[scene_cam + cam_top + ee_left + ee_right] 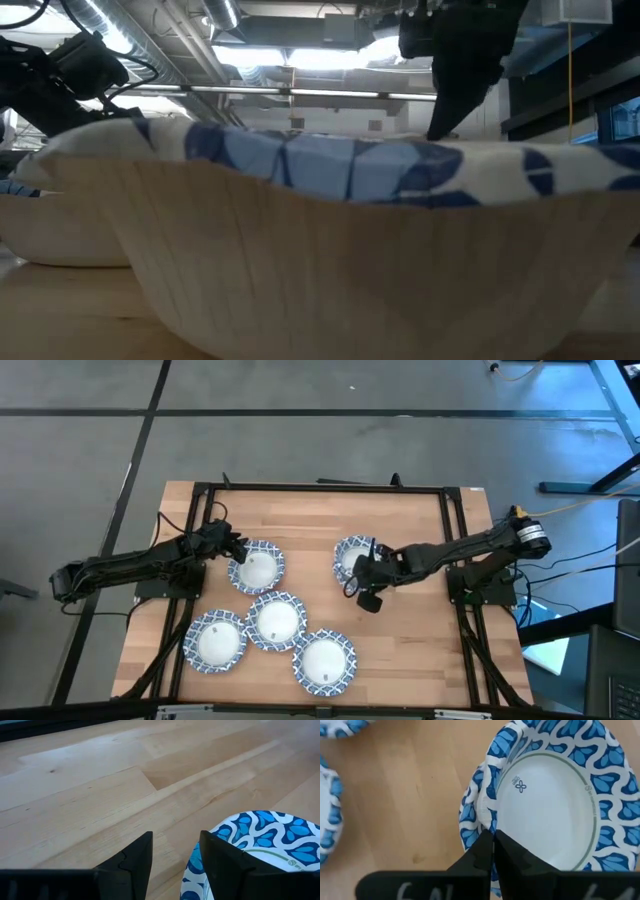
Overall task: Nest bowls inside each other
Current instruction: Stack the white patterned bowl on the white patterned bowl
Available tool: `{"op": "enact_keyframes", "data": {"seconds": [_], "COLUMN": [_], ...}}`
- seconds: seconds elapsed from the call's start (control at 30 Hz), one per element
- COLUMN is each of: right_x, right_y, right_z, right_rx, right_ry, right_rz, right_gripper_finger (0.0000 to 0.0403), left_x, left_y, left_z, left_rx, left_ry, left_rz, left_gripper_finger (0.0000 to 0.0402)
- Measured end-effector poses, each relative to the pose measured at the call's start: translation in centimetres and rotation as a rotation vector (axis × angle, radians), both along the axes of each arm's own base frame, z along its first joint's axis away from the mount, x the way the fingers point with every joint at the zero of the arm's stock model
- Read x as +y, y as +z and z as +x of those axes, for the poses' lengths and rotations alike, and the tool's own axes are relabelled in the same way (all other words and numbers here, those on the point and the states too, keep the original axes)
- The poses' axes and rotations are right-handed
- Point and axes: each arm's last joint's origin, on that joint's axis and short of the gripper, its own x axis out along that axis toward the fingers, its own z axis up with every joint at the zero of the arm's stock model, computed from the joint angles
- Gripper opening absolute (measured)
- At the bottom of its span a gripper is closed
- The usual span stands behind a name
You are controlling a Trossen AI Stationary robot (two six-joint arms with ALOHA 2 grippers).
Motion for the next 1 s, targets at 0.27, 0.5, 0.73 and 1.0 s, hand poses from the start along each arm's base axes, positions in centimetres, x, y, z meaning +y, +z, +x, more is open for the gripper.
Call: {"op": "enact_keyframes", "data": {"seconds": [0.27,0.5,0.73,1.0], "right_x": [0.0,0.1,0.1,1.0], "right_y": [-0.1,-0.1,0.1,0.6], "right_z": [0.1,0.0,0.5,1.4], "right_rx": [-0.003,0.013,-0.052,-0.149], "right_ry": [-0.011,0.01,-0.005,0.038], "right_rz": [0.007,0.052,0.021,0.161], "right_gripper_finger": [0.0038,0.011,0.0166,0.0176], "left_x": [0.0,0.0,0.0,0.0], "left_y": [0.0,0.0,0.0,0.0], "left_z": [0.0,0.0,0.0,0.0], "left_rx": [0.0,0.0,0.001,0.001], "left_ry": [-0.001,0.0,-0.001,-0.001], "left_rz": [0.0,0.0,0.0,0.0], "left_gripper_finger": [0.0157,0.0157,0.0157,0.0157]}}
